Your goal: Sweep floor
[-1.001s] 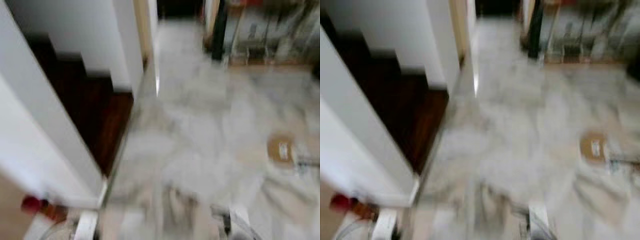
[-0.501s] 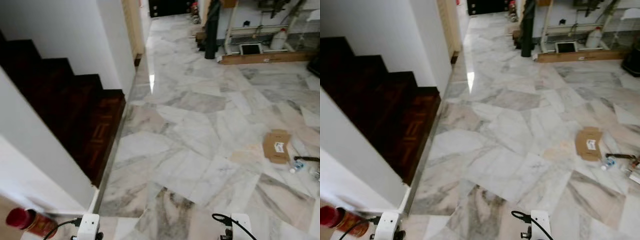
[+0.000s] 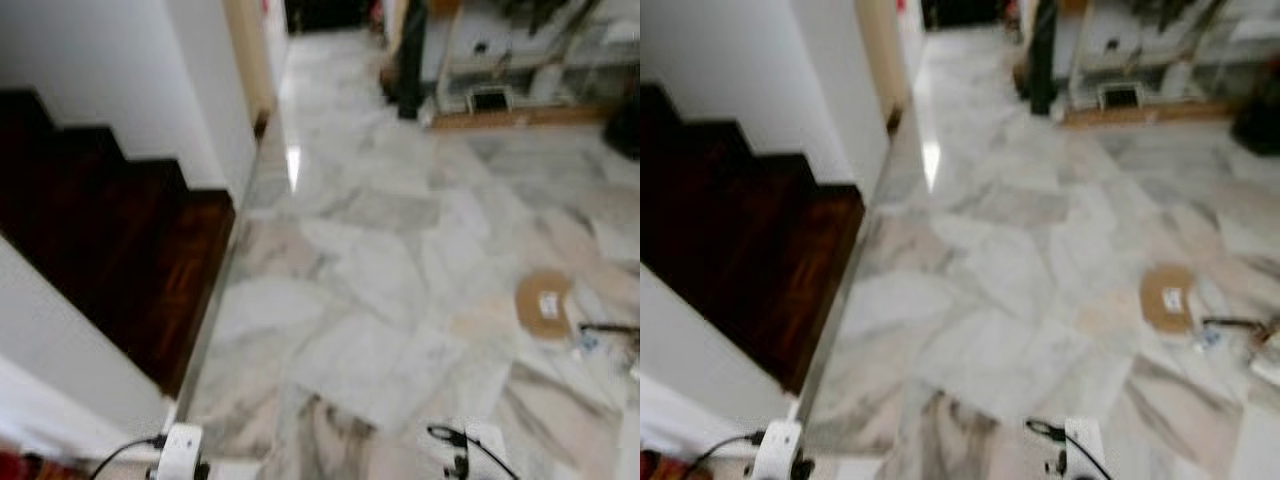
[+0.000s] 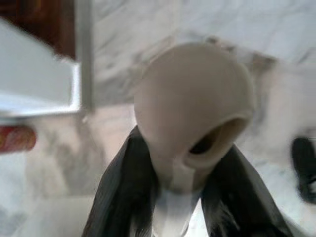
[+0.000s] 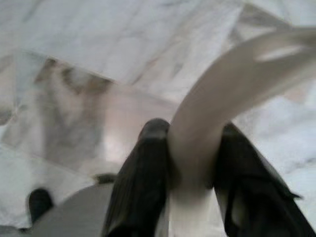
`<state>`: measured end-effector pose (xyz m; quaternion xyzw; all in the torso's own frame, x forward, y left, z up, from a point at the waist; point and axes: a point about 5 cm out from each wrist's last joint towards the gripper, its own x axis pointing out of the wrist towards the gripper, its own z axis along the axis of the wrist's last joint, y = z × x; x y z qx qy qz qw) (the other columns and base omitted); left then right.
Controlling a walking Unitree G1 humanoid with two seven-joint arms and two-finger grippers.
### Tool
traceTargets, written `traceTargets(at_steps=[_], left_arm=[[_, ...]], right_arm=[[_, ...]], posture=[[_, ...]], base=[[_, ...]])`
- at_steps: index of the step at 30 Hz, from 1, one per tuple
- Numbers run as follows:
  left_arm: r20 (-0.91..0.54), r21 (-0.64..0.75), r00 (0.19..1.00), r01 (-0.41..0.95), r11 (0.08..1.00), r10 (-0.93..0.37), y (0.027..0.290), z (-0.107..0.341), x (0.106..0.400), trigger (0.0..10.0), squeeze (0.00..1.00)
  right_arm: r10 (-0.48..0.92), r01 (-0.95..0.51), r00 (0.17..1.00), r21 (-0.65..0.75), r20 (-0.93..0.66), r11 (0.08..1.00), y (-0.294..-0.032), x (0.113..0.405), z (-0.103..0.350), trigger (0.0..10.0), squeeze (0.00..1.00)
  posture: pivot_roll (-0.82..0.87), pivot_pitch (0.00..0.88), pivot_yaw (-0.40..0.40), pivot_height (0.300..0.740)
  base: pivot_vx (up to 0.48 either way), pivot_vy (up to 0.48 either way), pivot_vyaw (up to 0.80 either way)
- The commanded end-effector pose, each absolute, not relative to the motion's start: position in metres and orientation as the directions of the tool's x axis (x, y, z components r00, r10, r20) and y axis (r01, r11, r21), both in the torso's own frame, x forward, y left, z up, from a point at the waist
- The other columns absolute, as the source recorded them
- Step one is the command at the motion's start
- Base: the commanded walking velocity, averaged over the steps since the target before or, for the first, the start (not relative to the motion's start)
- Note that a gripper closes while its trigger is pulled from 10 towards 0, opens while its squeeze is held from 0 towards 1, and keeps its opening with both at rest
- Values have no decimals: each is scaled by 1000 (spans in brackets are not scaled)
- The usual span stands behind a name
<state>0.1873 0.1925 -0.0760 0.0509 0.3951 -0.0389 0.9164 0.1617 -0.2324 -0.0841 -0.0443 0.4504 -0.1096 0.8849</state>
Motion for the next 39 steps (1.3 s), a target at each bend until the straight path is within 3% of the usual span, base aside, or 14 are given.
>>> traceTargets(at_steps=[1,20,29,39], left_arm=[[-741,74,672,81,994,0,206,-77,181,10000,0],[-741,71,671,44,997,23,211,-77,180,10000,0],[-734,52,678,-7,999,43,207,-77,182,10000,0],[-726,9,685,-79,997,60,193,-77,187,10000,0]], right_arm=[[-196,127,587,-150,-785,980,-219,168,-84,10000,0],[-176,88,586,-154,-791,984,-215,166,-86,10000,0],[-170,80,612,-153,-772,985,-215,175,-82,10000,0],[-184,54,621,-192,-762,980,-231,184,-74,10000,0]], posture=[[-126,15,93,740],[-126,0,90,740],[-146,0,55,740],[-144,0,-25,740]], base=[[251,0,0],[250,0,0],[250,0,0],[250,0,0]])
